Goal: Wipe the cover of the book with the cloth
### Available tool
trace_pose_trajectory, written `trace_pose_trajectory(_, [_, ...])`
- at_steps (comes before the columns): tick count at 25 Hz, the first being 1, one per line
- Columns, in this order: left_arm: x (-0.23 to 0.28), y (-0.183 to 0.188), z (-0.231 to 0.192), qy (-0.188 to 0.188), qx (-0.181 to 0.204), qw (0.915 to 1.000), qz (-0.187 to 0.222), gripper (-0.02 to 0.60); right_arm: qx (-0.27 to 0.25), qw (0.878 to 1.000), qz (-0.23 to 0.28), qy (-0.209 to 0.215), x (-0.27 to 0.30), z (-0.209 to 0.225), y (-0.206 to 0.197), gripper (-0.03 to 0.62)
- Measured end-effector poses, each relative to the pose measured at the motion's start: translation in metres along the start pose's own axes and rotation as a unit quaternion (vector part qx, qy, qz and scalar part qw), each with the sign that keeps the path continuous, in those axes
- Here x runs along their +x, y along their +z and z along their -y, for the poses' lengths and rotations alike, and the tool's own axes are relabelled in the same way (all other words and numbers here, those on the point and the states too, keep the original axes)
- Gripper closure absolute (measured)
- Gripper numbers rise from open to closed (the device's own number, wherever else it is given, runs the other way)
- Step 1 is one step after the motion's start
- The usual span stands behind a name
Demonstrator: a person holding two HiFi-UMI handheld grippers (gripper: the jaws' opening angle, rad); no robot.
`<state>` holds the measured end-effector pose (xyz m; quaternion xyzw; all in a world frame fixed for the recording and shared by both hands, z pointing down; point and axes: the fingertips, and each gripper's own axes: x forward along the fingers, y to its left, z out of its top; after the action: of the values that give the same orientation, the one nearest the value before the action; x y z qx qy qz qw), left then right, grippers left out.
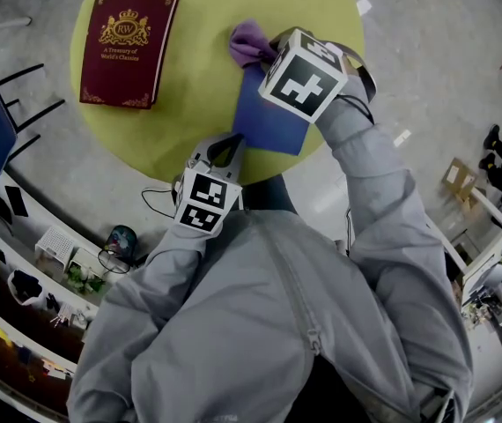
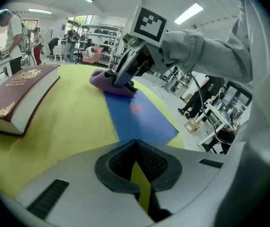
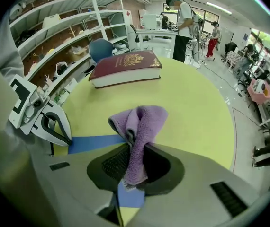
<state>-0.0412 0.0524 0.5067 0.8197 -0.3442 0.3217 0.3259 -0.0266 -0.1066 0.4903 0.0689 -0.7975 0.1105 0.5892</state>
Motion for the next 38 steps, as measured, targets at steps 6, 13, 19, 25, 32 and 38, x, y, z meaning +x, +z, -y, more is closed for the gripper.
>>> trace_pose_trajectory(6, [0.003,-0.002,-0.001,0.014,-0.018,0.9997,-0.006,0.565,-0.011,1.0,-0.019,-0.001,0.0,0.003,-0.003,0.507])
trace_pose_trajectory(13, [0.002,-0.001,0.0,0.017,-0.028,0.9995,-0.004,0.565,0.001,0.999,-0.04,-0.002,-0.007,0.005,-0.031,0.507])
trace_pose_trajectory(19, [0.003,-0.003,-0.002,0.019,-0.031,0.9993,-0.004,0.565,0.042,0.997,-0.066,0.004,-0.011,0.005,-0.074,0.507])
trace_pose_trajectory(25, [0.002,-0.003,0.0,0.019,-0.032,0.9993,-0.004,0.565,0.059,0.995,-0.079,-0.008,-0.021,0.009,-0.107,0.507])
trace_pose_trajectory(32, [0.003,-0.002,0.001,0.02,-0.031,0.9993,-0.003,0.565,0.08,0.992,-0.098,-0.013,-0.028,0.006,-0.135,0.507])
trace_pose_trajectory(38, [0.002,-0.003,0.002,0.022,-0.028,0.9994,-0.002,0.565,0.096,0.989,-0.116,-0.017,-0.034,0.001,-0.15,0.507])
